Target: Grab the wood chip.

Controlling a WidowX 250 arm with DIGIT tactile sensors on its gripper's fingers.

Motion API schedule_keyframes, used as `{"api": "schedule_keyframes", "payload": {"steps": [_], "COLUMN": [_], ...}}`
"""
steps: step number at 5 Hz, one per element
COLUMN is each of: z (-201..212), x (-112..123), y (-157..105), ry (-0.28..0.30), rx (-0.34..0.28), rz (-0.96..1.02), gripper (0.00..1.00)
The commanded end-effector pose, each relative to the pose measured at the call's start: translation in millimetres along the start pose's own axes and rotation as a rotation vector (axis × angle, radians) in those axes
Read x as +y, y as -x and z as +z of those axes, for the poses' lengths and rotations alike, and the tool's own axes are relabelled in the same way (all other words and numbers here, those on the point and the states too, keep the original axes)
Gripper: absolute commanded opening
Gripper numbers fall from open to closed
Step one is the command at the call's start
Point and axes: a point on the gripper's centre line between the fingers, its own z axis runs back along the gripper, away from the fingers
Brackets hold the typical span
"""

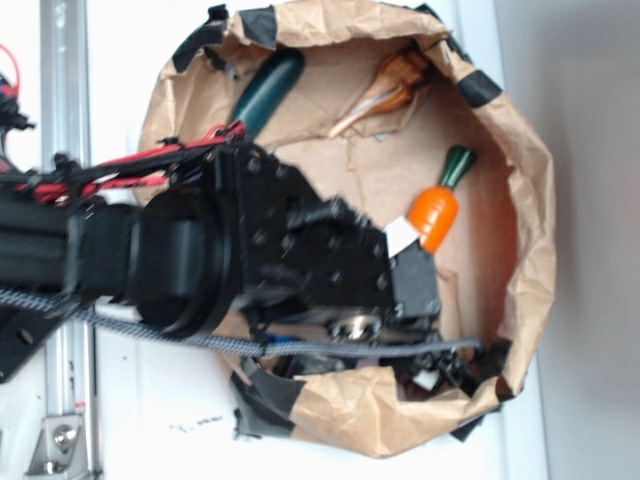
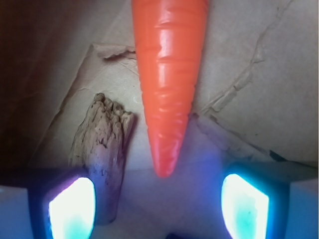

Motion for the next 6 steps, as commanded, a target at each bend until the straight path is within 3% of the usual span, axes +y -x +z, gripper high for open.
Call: {"api": "schedule_keyframes", "payload": {"steps": [1,3,4,6], "z": [23.4,24.4,12.9,-14.2], "x": [-11.2,-19.8,-27.6,-46.1], "y": [12.5,-10.4,-22.5,-33.1], "ry": [0.057,0.096,0.080,0.040], "rx": [-0.023,-0.070,-0.073,-0.023], "rz": [-0.019,0.033,0.049,0.044], "gripper": [1.00,1.00,1.00,1.00]}}
